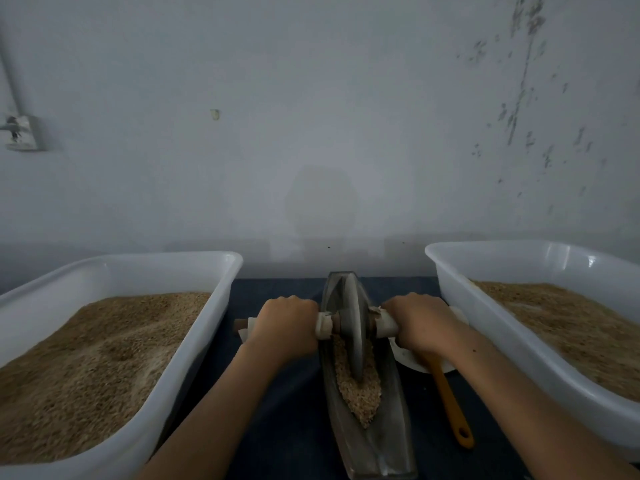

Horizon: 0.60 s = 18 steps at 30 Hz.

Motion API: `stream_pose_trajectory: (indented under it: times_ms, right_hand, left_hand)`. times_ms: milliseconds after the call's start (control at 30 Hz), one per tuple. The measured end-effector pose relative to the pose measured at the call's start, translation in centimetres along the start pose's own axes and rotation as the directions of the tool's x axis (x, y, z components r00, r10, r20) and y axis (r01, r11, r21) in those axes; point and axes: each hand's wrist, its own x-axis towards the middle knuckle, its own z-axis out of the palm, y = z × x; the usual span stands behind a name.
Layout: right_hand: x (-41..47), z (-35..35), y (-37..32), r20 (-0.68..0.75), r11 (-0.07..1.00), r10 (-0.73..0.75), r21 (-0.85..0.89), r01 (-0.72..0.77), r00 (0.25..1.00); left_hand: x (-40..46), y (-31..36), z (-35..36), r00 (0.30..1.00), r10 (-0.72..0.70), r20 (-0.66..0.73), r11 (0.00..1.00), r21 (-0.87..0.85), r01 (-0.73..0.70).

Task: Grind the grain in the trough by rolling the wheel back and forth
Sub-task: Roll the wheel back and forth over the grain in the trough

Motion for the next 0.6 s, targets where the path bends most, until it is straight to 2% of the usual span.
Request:
stream_pose_trajectory:
  times_ms: [167,267,600]
  right_hand:
    - [0.3,-0.4,0.3,0.123,1.000,-0.010,0.029,0.006,0.992]
    - [0.4,-0.2,0.4,0.142,1.000,-0.001,0.026,-0.003,0.990]
    - [0.5,1.2,0.1,-0.157,1.000,0.014,0.028,-0.010,0.987]
  left_hand:
    - [0.3,-0.3,-0.2,0.987,0.027,0.156,1.000,-0.015,-0.025]
    - [0.3,-0.4,-0.1,0.988,0.034,0.150,0.999,-0.011,-0.033]
    - [-0.2,0.3,0.1,0.997,-0.018,-0.081,0.997,0.072,0.023]
